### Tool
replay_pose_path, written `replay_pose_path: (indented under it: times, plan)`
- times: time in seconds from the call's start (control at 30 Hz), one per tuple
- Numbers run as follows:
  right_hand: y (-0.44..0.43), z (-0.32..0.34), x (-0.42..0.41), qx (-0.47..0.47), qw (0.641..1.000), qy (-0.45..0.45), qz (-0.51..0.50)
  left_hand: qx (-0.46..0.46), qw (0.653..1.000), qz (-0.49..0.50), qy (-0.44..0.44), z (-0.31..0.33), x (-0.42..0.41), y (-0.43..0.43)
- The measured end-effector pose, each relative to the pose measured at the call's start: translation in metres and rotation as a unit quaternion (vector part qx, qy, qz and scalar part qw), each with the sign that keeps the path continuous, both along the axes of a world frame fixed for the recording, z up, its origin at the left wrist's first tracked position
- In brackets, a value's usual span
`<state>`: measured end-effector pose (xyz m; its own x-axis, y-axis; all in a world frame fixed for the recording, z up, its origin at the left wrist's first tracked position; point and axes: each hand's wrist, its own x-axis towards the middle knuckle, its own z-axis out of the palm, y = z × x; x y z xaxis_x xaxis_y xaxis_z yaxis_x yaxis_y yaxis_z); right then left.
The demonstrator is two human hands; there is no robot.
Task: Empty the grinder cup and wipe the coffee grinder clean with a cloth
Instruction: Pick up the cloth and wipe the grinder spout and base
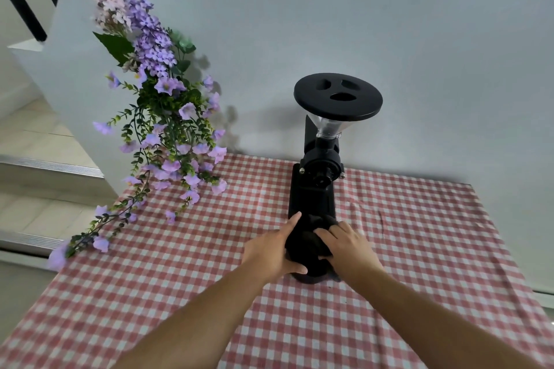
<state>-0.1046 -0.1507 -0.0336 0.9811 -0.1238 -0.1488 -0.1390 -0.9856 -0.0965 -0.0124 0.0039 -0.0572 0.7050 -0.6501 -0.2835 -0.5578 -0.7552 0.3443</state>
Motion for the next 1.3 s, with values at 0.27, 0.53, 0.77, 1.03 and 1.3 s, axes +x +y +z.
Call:
replay_pose_path:
  times: [0.27,0.53,0.77,1.03,1.3]
  plan:
    - [0.003,0.011,-0.003,0.168,0.972,-0.108,-0.123,-0.002,1.000,0.005,0.010,0.000,-0.002,0.000]
    - [0.043,0.006,0.014,0.046,0.994,-0.028,-0.099,-0.017,1.000,0.000,0.012,-0.005,-0.003,0.000]
    - [0.022,0.022,0.022,0.097,0.993,0.061,0.013,-0.025,0.999,0.024,0.027,-0.006,-0.003,0.002]
    - [0.007,0.021,0.014,-0.024,0.998,0.061,-0.019,-0.024,0.999,0.012,0.018,-0.005,-0.003,0.000]
    - [0.017,0.026,0.025,0.231,0.941,-0.038,-0.246,-0.032,0.999,0.022,0.025,-0.008,-0.005,-0.001]
